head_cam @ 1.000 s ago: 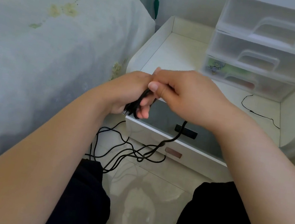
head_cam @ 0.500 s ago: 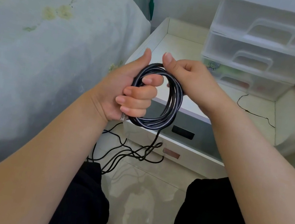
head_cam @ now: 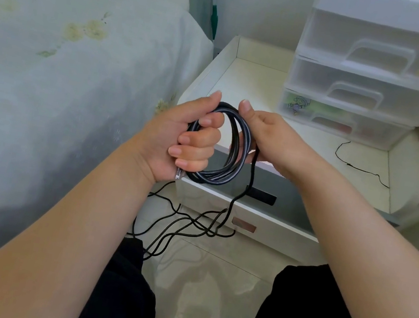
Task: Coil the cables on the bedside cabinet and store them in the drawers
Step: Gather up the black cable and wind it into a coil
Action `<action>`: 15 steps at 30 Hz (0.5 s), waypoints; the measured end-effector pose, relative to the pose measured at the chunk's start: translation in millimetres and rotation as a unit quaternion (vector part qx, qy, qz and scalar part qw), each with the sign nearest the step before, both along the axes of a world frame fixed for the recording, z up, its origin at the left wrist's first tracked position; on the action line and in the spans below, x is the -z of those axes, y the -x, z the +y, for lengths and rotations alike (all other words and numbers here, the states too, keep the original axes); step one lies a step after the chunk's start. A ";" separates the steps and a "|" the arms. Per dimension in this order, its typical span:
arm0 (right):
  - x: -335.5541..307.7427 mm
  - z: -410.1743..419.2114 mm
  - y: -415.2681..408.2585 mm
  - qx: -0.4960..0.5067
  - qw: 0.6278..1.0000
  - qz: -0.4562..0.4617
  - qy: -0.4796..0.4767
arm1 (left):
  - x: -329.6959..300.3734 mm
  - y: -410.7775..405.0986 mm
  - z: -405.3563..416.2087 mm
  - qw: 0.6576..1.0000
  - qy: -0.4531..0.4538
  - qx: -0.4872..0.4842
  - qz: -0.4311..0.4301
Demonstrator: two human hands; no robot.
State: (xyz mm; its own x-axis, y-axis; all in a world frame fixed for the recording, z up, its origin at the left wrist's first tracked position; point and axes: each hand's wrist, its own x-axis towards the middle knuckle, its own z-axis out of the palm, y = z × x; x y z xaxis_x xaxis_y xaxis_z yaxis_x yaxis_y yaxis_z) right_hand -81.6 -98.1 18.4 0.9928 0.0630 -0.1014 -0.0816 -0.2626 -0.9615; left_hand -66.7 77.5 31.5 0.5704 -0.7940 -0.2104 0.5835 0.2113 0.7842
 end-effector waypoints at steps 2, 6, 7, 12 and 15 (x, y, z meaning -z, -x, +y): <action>10.1 1.3 -3.4 0.012 1.000 -0.011 -0.006 | -0.9 -1.3 0.4 1.000 0.020 -0.015 0.003; 37.5 -1.6 -10.5 -0.027 0.993 0.071 -0.093 | -3.6 -9.0 4.0 0.992 0.064 -0.105 0.022; 42.2 -3.0 -11.0 -0.030 0.991 0.095 -0.092 | -3.1 -10.4 4.1 0.989 0.072 -0.128 0.030; 57.2 -6.2 -4.1 -0.079 0.979 0.176 -0.068 | 2.9 -15.9 1.7 0.957 0.121 -0.250 0.087; 64.5 1.2 0.5 -0.089 0.975 0.191 -0.069 | 3.6 -21.1 6.9 0.918 0.171 -0.335 0.125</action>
